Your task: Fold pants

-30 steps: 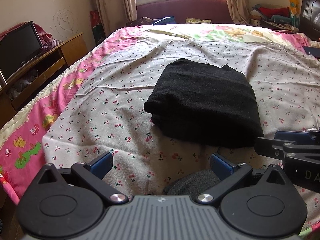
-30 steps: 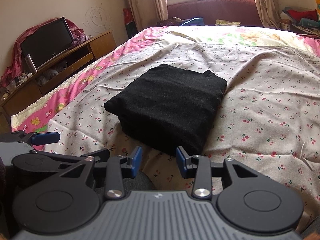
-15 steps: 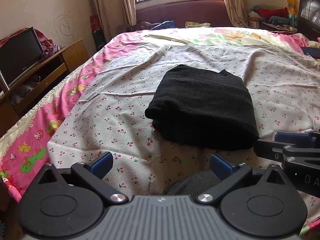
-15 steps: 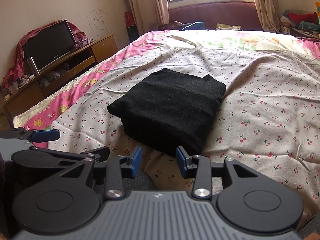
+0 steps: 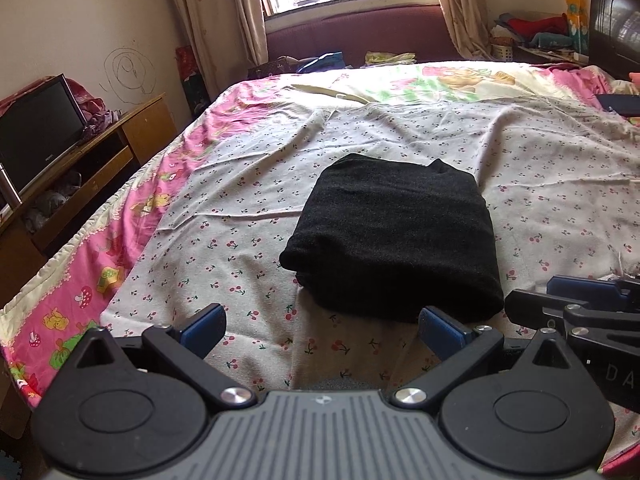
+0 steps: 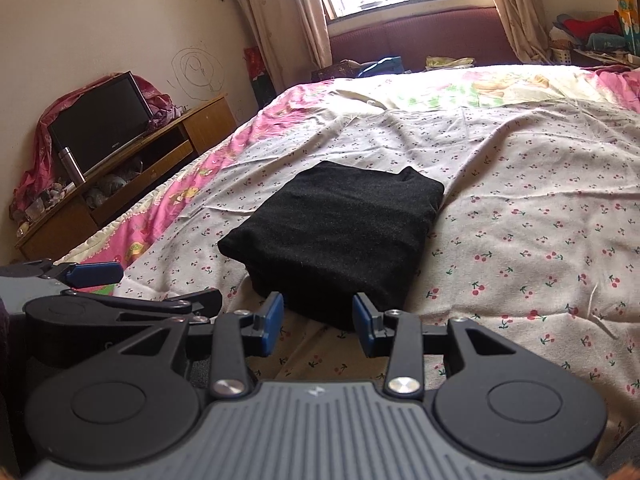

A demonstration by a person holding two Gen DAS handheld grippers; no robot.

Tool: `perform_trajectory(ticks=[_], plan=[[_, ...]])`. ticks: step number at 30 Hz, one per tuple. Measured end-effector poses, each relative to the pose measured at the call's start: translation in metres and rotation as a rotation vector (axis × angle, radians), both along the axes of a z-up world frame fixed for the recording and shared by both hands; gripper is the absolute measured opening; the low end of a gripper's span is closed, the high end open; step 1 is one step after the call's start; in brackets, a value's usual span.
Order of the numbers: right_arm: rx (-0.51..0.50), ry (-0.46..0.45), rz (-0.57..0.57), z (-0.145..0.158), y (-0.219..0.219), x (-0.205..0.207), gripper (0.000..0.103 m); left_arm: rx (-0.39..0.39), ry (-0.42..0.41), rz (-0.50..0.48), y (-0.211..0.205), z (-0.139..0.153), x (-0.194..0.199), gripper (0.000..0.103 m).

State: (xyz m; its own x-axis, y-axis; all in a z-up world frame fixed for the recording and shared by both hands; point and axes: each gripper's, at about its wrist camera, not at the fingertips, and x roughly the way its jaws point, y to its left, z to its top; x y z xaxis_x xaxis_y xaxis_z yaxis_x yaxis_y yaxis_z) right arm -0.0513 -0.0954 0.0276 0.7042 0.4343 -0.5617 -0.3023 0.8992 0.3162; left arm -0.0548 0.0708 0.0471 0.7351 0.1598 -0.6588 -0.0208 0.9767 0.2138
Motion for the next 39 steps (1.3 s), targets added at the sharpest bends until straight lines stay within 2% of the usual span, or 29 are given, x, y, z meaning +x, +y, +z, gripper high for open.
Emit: perform_trajectory(ticks=[6,13,18,28,39], plan=[[0.028,0.054,-0.034,-0.012,-0.007,0.011,0.04,-0.071,0.044,-0.016,0.001,-0.017,0.019,0.103],[0.014,0.106,-0.029,-0.025,-0.001,0.018,0.04,-0.096,0.085,-0.011,0.005,-0.033,0.026,0.103],[0.017,0.121,-0.032,-0.029,-0.002,0.019,0.045,-0.104,0.092,0.003,0.006,-0.036,0.028,0.103],[-0.001,0.128,-0.061,-0.033,-0.006,0.025,0.046,-0.12,0.114,-0.003,0.006,-0.04,0.031,0.103],[-0.013,0.182,-0.074,-0.047,-0.008,0.033,0.048,-0.202,0.158,0.015,0.017,-0.047,0.04,0.103]])
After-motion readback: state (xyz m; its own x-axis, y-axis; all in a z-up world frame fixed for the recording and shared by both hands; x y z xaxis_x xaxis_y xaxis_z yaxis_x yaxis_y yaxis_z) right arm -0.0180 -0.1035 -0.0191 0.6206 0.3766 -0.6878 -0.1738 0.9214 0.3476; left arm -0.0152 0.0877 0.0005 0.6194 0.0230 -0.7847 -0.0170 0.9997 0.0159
